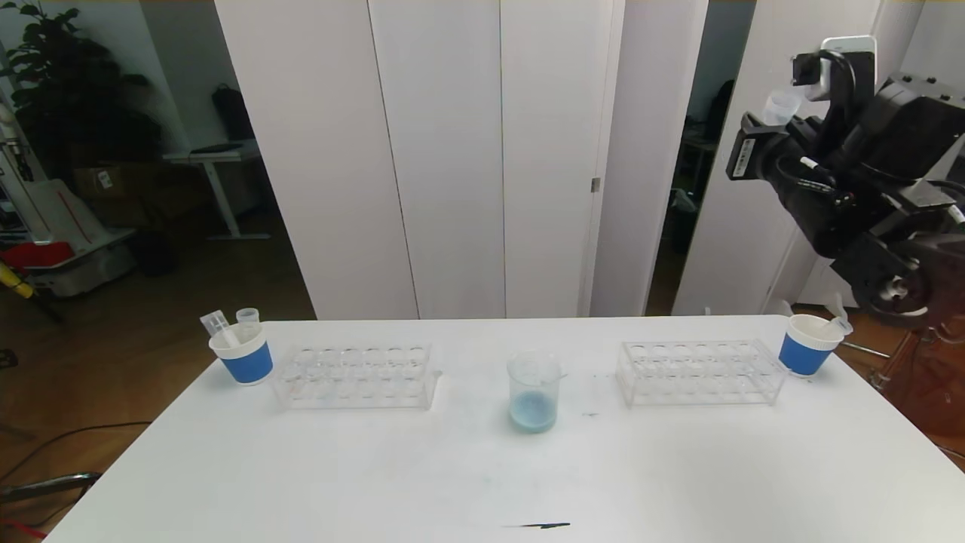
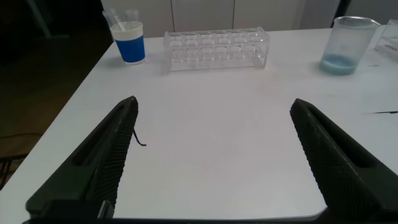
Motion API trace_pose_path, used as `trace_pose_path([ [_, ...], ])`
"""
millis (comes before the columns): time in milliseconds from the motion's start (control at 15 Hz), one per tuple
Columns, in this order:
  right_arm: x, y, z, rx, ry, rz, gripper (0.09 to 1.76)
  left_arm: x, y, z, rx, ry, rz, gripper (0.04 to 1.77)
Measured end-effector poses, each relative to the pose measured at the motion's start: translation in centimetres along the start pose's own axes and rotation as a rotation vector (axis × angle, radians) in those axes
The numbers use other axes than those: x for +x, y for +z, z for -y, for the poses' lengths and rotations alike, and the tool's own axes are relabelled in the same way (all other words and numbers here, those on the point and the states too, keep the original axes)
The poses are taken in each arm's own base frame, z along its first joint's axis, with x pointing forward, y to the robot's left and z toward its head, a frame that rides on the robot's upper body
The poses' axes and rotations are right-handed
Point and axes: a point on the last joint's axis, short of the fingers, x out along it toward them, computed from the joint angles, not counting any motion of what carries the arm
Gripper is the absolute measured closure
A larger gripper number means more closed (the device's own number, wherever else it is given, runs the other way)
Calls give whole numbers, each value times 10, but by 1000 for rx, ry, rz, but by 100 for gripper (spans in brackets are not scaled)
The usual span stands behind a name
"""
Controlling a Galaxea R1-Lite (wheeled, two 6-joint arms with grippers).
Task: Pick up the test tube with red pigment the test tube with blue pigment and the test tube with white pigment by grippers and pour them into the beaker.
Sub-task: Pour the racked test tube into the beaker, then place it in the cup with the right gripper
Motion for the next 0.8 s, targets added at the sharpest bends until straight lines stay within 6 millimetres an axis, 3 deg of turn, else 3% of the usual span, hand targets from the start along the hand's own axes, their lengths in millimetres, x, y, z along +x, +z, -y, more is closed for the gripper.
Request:
trace_pose_path([
  [333,-27,-60,47,160,-93,-217,128,0,0,0,0,0,0,6],
  [600,-29,-68,85,170,-155,-233,128,0,0,0,0,1,0,6],
  [800,-17,-70,124,154,-225,-200,128,0,0,0,0,0,0,6],
])
